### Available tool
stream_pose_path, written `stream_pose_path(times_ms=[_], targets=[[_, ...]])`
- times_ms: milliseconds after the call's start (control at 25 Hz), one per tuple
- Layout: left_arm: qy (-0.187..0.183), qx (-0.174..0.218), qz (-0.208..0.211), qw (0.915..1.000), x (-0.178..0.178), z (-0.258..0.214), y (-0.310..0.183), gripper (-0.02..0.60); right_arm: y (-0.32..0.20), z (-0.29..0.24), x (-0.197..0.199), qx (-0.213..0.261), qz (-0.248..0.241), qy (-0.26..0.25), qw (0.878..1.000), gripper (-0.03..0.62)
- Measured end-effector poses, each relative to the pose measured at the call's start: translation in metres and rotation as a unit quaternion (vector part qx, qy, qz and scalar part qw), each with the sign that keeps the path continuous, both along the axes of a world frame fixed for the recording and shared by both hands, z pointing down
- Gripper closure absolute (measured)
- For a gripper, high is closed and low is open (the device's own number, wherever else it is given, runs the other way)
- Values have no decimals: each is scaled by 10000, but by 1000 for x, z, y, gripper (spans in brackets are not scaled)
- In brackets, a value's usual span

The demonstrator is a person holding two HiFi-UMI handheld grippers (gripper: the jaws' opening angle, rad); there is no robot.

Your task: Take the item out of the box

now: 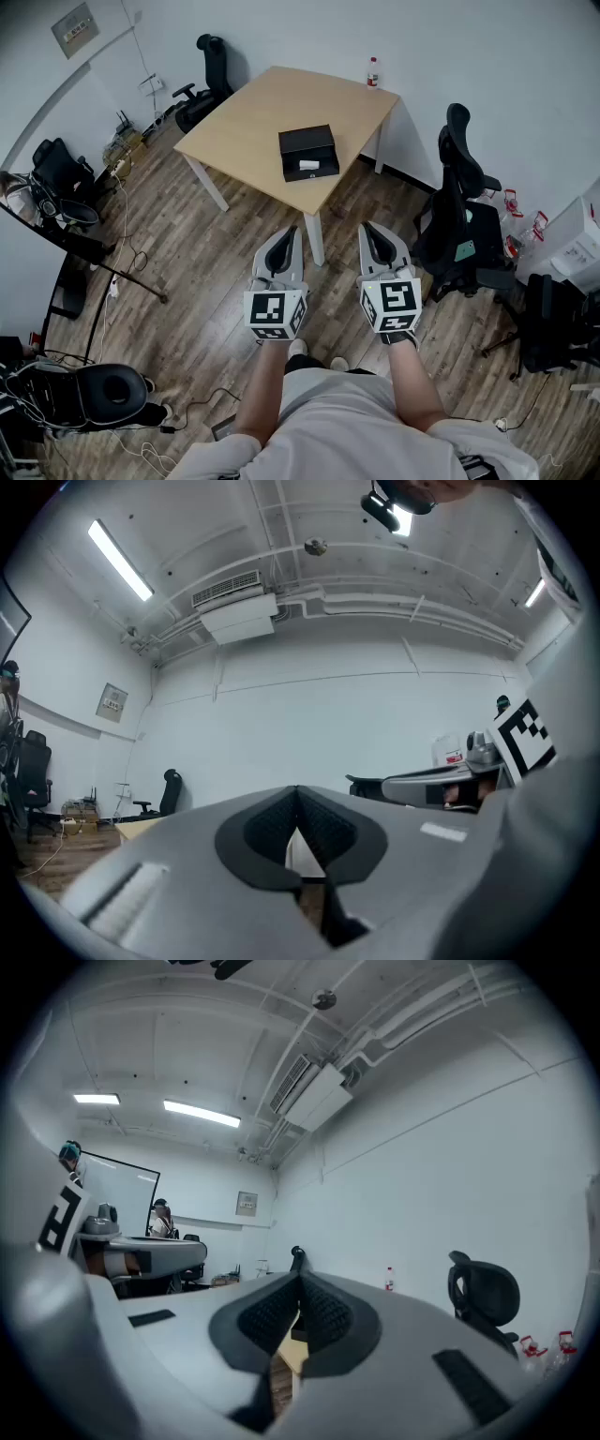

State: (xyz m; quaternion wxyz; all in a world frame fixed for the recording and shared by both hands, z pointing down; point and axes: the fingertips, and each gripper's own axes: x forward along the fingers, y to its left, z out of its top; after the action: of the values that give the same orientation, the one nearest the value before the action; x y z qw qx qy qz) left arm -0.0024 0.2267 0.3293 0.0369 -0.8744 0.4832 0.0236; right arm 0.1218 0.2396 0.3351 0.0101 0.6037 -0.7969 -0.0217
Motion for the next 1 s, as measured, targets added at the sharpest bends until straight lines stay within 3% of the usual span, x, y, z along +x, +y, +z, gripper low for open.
stream_pose_path(times_ms=[560, 760, 1000], targets=[[-40, -61, -71, 9999, 14, 10, -26, 574, -24, 16, 12, -134, 36, -219, 9997, 582], [-60, -79, -69, 9999, 8, 17, -62, 574, -65, 26, 0, -225, 7, -180, 9996, 582], [46, -62, -76, 9999, -4, 20, -138, 574, -135, 28, -21, -219, -33, -76, 9997, 582]])
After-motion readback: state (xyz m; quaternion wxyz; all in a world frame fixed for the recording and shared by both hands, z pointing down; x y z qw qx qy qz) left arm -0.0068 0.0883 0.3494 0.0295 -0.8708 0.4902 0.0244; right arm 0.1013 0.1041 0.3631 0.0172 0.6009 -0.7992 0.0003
